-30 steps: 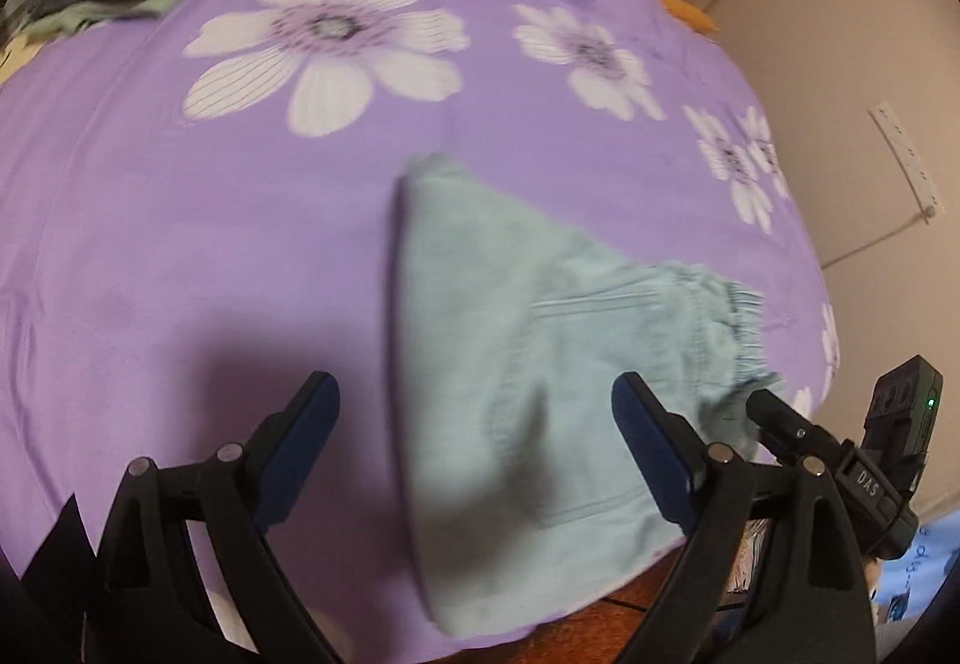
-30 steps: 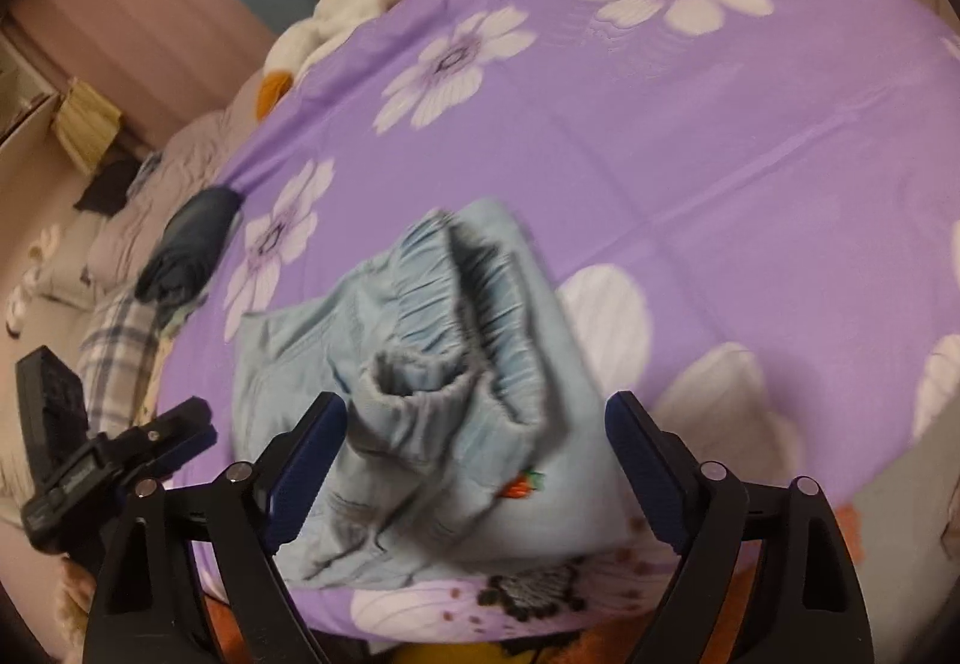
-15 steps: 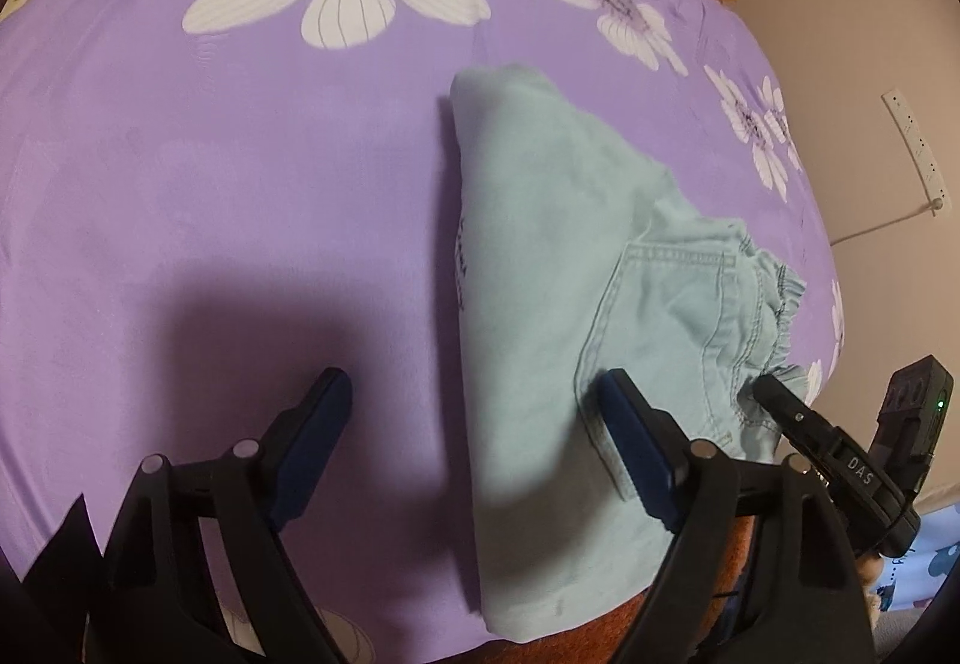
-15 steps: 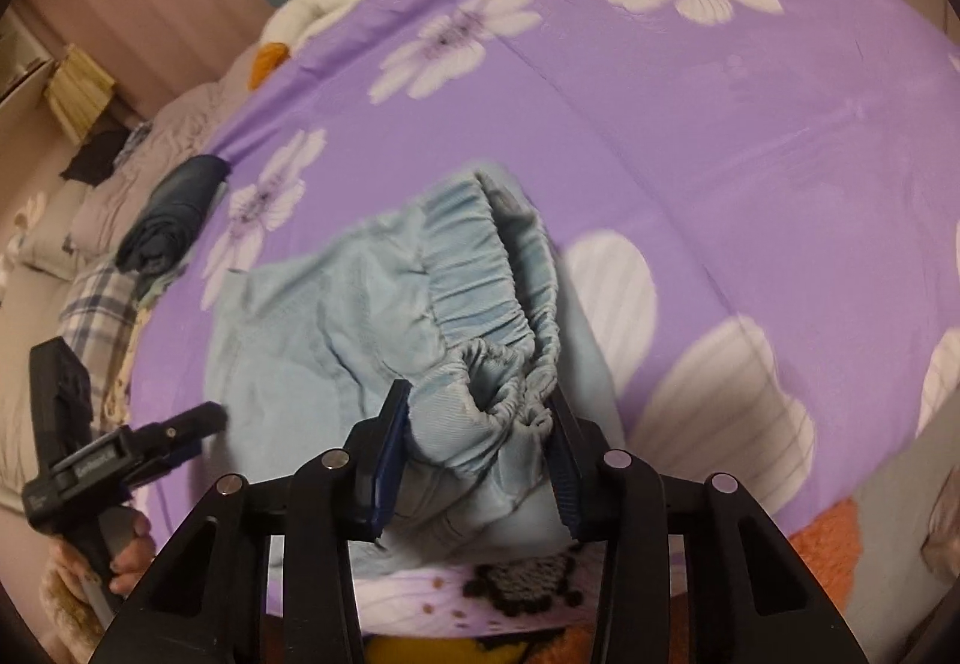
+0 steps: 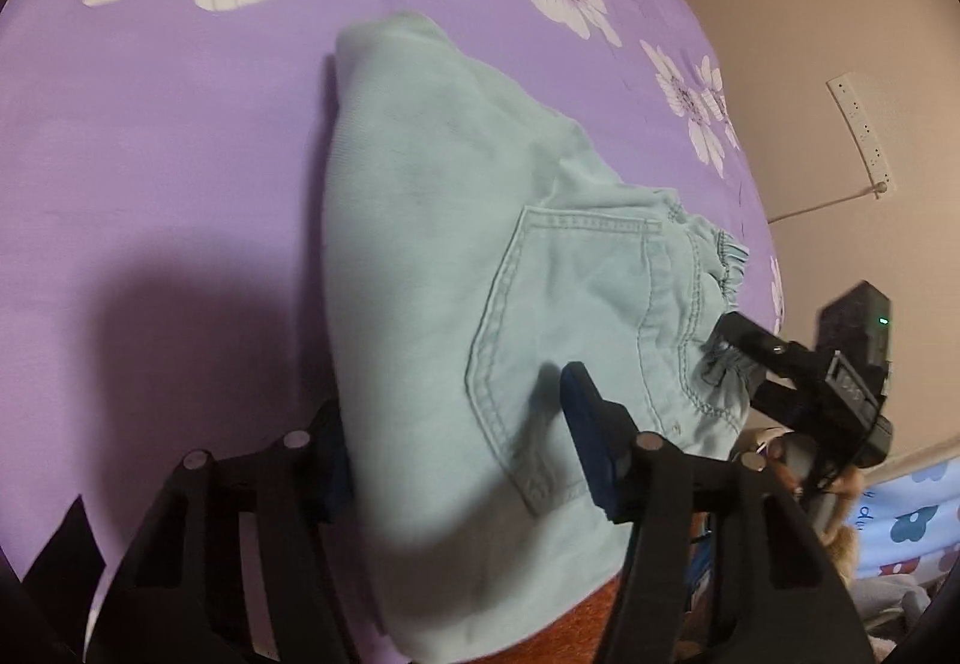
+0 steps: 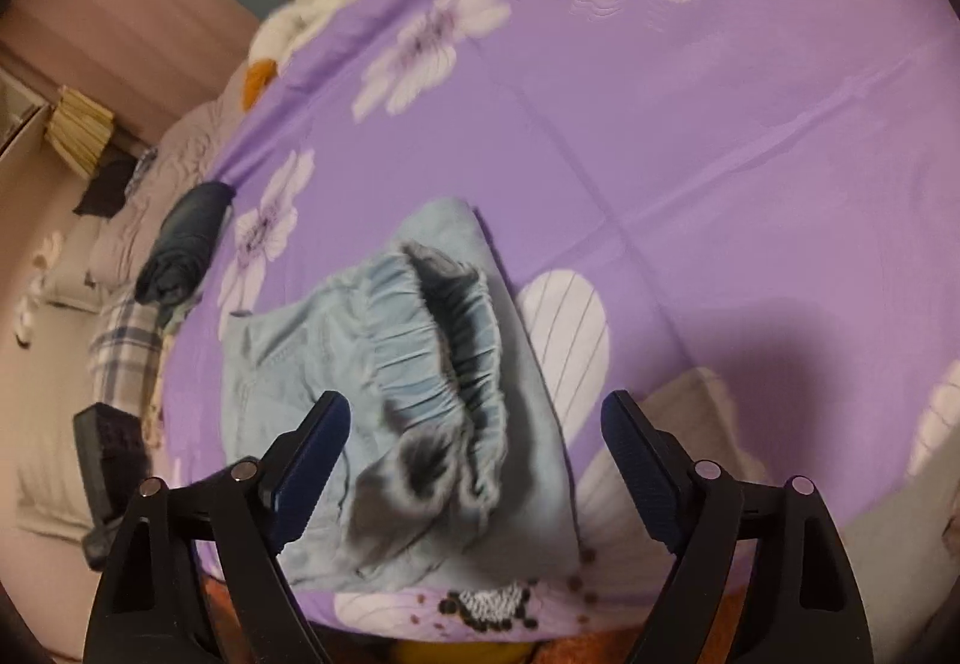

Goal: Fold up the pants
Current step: 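Grasp the waistband with the right gripper and fold it over the pants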

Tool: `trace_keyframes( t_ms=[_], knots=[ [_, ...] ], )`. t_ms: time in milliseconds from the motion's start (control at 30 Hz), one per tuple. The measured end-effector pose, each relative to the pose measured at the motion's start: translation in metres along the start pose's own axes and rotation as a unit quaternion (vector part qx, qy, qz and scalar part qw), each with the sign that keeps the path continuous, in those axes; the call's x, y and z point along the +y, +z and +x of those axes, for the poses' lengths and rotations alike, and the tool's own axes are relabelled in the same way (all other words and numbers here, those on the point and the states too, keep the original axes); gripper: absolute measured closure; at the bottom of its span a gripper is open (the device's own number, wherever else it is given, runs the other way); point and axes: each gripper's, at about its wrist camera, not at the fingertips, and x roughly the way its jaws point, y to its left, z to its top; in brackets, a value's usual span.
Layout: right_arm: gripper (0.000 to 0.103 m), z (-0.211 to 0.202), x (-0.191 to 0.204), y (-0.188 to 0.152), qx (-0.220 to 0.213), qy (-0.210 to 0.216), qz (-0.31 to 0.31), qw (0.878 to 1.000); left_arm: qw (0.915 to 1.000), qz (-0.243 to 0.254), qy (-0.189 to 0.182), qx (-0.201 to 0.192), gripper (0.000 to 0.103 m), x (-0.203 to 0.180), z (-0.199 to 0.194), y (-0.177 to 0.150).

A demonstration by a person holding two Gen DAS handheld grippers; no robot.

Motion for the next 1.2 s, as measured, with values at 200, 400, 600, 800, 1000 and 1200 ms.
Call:
trace_keyframes(
  t_ms=[200,400,600,800,1000,1200],
  knots=[
    [0.022,0.029,0.009,0.003,0.032,0.053,-0.02,0.998,1.0,-0.003,0.003,-0.006,0.07,-0.003,-0.003,0.0],
    [0.058,0.027,0.037,-0.01,0.028,0.026,-0.056,0.998,0.9993,0.018,0.016,-0.03,0.078,-0.017,-0.025,-0.006],
    [0.062,0.005,0.069,-0.016,0.017,0.059,-0.069,0.996,0.9947,0.049,0.051,-0.074,0.078,-0.025,-0.064,-0.006],
    [0.062,-0.001,0.125,-0.002,-0.018,0.05,-0.141,0.989,0.9873,0.06,0.077,-0.126,0.077,-0.016,-0.097,0.011],
    [0.062,0.024,0.159,0.022,-0.022,0.05,-0.175,0.983,0.9831,0.046,0.102,-0.145,0.076,0.011,-0.095,0.039],
    [0.062,0.066,0.168,0.035,0.004,0.013,-0.182,0.983,0.9866,0.025,0.115,-0.113,0.076,0.04,-0.064,0.056]
  ],
)
